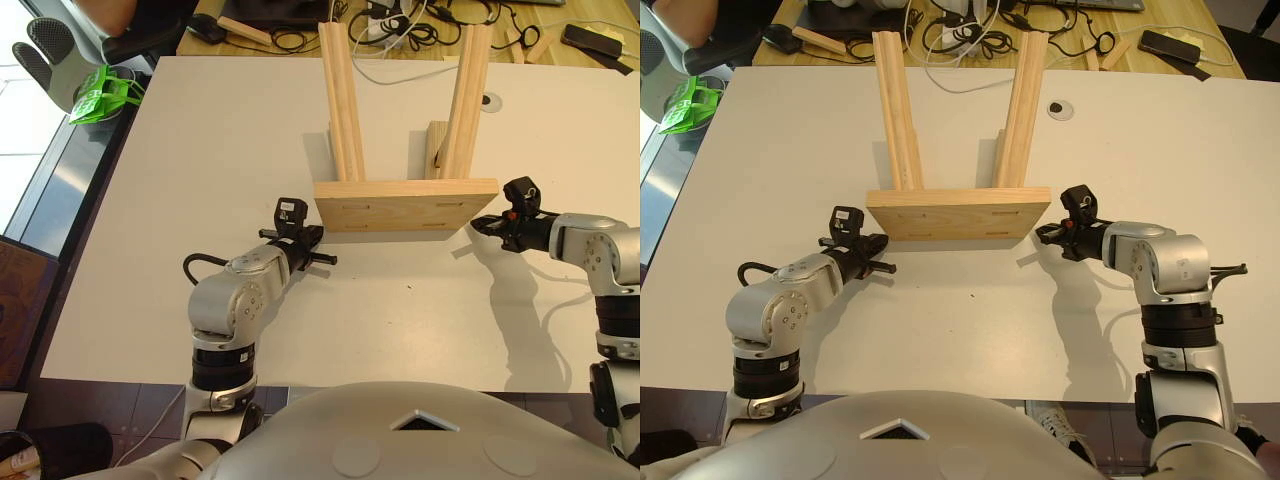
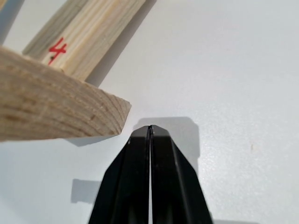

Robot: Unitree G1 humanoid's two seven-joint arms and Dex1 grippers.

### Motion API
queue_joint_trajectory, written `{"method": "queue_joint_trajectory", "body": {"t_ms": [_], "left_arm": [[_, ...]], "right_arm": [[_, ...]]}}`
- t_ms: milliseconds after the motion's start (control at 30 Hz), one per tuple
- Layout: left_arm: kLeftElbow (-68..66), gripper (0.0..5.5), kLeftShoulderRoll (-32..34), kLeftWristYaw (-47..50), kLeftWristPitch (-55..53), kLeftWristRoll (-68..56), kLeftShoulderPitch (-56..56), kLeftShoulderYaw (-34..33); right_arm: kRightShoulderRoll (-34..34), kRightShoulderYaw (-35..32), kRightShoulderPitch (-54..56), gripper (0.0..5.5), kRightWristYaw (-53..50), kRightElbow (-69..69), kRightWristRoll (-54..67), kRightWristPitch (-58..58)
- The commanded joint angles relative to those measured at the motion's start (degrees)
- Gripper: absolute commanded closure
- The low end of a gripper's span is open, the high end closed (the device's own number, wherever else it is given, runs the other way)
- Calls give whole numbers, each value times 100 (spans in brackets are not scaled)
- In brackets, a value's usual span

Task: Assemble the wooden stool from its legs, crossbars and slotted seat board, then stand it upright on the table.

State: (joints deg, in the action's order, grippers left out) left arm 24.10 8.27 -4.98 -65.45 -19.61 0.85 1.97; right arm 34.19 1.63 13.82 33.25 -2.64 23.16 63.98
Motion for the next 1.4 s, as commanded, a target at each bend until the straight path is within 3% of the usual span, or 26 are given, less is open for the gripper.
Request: {"method": "queue_joint_trajectory", "body": {"t_ms": [33, 200, 333, 467, 700, 1400], "left_arm": [[20, 549, -92, -26, 85, 12, -102, 59], [1, 549, -187, -14, 172, 15, -150, 54], [-22, 549, -241, -24, 193, 10, -142, 31], [-48, 549, -264, -32, 221, 8, -95, -25], [-124, 549, -397, 2, 267, 14, 39, -45], [-105, 549, -500, -150, 172, -138, 31, -16]], "right_arm": [[-3, 47, 65, 550, -30, -17, -45, 33], [-102, 43, 91, 550, -36, 118, -5, 35], [-411, -778, 270, 550, -88, 670, 449, 494], [-203, -1294, 341, 550, 261, 1284, 744, 569], [32, -979, 439, 550, 916, 1762, 733, 347], [-303, -335, 587, 550, 1015, 1761, 529, -143]]}}
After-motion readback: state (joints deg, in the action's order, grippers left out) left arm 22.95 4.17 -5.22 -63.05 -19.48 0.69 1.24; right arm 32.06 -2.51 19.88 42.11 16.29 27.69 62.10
